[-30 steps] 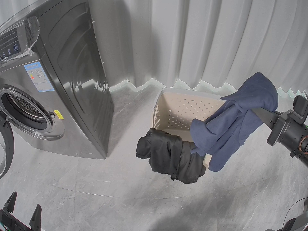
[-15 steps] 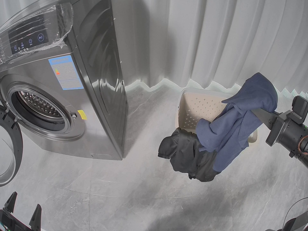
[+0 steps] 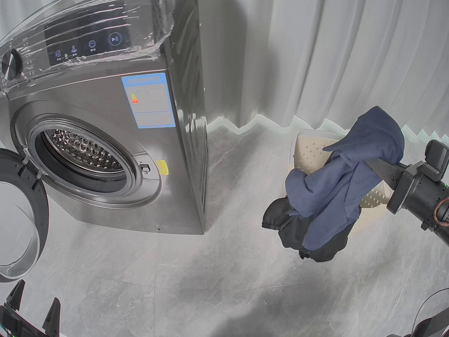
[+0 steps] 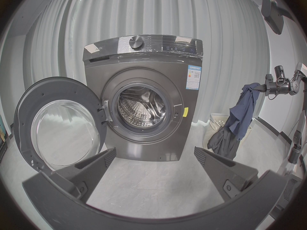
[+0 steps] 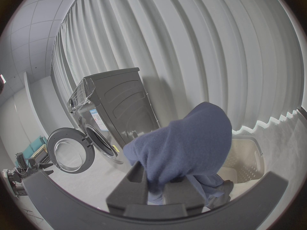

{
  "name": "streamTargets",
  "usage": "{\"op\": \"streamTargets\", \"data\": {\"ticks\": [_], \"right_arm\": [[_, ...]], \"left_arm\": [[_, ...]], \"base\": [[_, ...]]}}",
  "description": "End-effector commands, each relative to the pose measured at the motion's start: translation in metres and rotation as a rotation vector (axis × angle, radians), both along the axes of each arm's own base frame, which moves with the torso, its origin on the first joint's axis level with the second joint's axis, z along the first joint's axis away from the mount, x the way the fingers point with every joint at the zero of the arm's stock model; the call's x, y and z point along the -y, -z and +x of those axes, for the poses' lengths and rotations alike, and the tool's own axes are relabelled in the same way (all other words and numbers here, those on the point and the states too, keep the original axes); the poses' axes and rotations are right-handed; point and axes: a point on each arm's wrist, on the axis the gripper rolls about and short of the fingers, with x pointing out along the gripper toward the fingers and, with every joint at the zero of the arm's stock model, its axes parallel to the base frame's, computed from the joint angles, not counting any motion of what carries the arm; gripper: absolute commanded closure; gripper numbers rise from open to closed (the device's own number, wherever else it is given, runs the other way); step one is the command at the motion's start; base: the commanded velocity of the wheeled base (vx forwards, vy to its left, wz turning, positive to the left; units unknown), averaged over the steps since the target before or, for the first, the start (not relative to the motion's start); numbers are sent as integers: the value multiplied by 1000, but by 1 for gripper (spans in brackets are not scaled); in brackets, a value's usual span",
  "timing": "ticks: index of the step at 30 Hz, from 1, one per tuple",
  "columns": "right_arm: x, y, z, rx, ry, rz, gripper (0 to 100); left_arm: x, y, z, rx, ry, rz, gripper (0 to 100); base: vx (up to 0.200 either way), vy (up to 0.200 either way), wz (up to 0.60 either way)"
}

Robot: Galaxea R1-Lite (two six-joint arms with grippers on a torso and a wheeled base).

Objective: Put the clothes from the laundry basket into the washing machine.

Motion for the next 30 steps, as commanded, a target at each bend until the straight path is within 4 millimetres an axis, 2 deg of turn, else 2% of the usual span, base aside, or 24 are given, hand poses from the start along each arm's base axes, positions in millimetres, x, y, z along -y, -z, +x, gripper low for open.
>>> {"op": "streamTargets", "data": {"ticks": [1, 20, 26, 30], "right_arm": [[-1, 0, 0, -1, -3, -1, 100], [-1, 1, 0, -4, -4, 1, 100], [-1, 1, 0, -4, -4, 2, 100], [-1, 1, 1, -7, -2, 2, 100]], "left_arm": [[0, 5, 0, 2, 0, 0, 0], [0, 5, 0, 4, 0, -1, 0], [0, 5, 0, 2, 0, 0, 0], [0, 5, 0, 2, 0, 0, 0]], "base": [[0, 0, 0], [-189, 0, 0], [0, 0, 0], [0, 200, 0]]}}
